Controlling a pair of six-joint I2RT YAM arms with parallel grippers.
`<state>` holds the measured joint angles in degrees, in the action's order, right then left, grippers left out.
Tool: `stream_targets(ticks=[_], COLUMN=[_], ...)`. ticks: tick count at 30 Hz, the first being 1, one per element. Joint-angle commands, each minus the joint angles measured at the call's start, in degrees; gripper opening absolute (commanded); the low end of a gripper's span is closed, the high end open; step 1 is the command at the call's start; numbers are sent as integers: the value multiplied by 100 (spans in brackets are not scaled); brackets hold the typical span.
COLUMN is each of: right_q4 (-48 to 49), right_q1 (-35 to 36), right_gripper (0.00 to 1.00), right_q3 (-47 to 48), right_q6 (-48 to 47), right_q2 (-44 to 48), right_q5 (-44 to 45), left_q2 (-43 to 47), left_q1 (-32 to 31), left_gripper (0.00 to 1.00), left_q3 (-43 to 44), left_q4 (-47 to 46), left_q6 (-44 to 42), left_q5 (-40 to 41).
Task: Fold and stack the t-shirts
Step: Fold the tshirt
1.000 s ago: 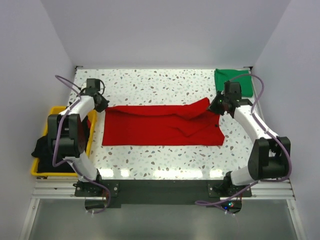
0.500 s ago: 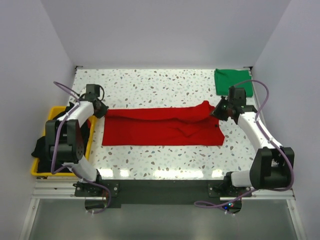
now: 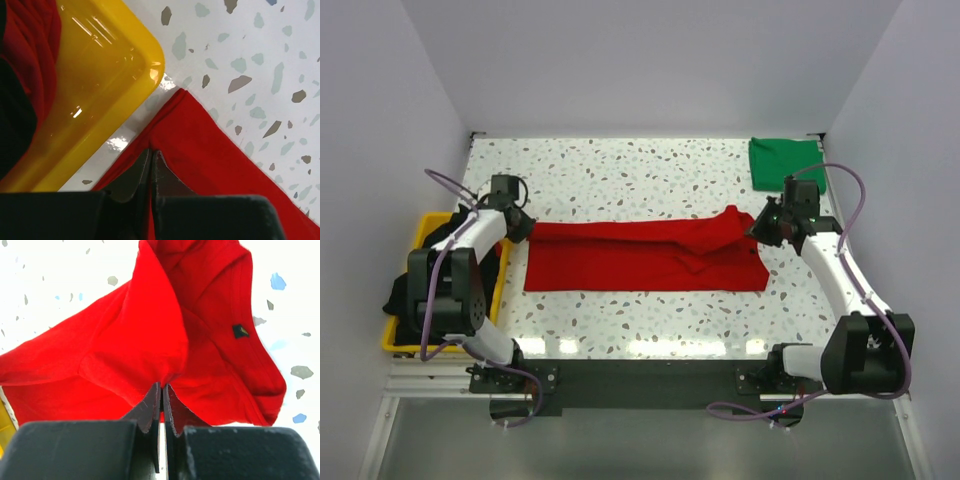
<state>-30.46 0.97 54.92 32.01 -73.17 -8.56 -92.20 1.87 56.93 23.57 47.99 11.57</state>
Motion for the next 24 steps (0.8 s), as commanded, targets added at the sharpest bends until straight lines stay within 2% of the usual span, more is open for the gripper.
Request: stream_targets(ticks=[1, 8, 13, 15, 16, 19, 20, 24], right_q4=[-162, -215, -206, -189, -180, -224, -232, -215], right_q1=[-45, -45, -36, -36, -36, -44, -45, -36], right_gripper=[0, 0, 0, 5, 13, 25, 32, 43], right_q3=[-191, -499, -727, -859, -886, -869, -842, -658], right_q6=[-134, -195, -265, -274, -292, -344, -362, -424], right_q2=[250, 435, 426, 470, 487, 566, 584, 619], right_q5=[-40, -49, -50, -58, -67, -76, -76, -120], left_q2=[273, 334, 475, 607, 659, 861, 966, 1020], left_q1=[50, 50, 50, 50, 50, 42, 42, -11], left_gripper=[3, 3, 13, 30, 35, 52, 54, 57], left_q3=[-182, -349, -445, -498, -507, -481, -463, -358], left_q4=[-107, -151, -169, -186, -204, -239, -291, -345], left_q6=[44, 70, 71, 44, 18, -87, -183, -369], left_q5=[170, 161, 143, 126, 108, -6, -128, -463])
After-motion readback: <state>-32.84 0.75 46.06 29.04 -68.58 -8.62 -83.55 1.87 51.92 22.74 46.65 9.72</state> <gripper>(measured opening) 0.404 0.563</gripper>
